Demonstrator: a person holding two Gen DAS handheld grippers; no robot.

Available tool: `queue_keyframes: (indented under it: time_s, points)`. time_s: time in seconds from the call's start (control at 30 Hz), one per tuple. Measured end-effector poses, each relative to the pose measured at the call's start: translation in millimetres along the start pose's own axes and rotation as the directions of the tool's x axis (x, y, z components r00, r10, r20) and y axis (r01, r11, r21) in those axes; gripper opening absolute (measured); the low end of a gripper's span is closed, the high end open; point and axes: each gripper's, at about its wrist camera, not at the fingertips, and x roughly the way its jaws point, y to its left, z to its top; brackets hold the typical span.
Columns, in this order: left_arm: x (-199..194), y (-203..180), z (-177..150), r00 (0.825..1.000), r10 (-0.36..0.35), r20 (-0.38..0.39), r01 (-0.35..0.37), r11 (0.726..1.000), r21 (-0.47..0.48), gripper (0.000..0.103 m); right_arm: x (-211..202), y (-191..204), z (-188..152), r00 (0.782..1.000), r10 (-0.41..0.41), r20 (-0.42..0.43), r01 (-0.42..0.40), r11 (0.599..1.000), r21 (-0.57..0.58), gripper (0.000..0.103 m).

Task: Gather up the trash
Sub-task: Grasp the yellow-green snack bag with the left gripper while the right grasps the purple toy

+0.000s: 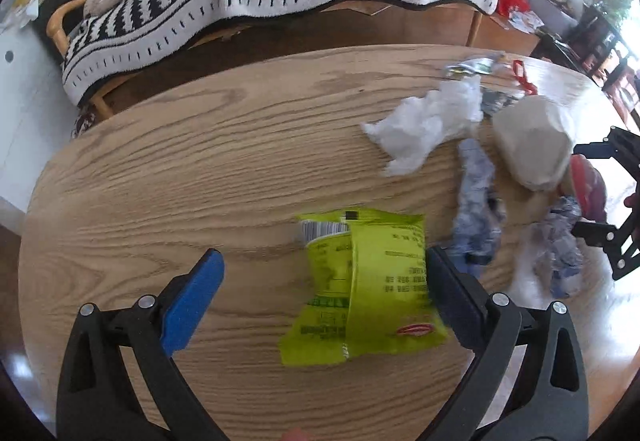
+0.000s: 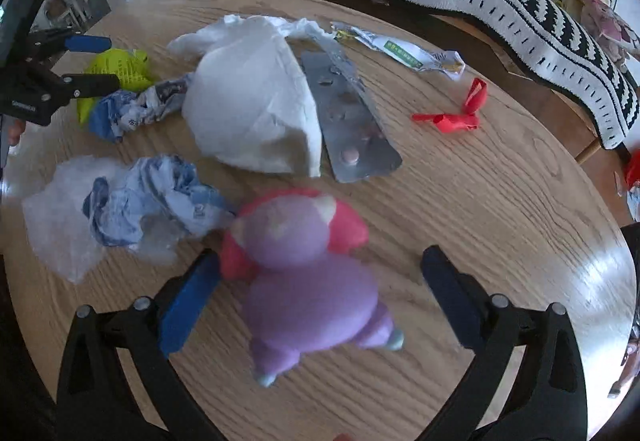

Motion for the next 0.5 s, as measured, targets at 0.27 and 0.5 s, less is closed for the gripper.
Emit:
queue_keyframes:
  time_s: [0.27, 0.5]
  points:
    - [17, 5, -15, 0.999, -0.038, 0.01, 0.038, 0.999, 0.024, 0.098, 1, -1, -2, 0.999, -0.014, 0.038, 0.013, 0.999, 0.034, 0.098]
    - [15, 4, -20, 0.999, -0.03, 0.033, 0.029, 0.999, 0.016, 0.098, 8, -3, 1, 0.999, -0.023, 0.032, 0.022, 0.999, 0.046, 0.098]
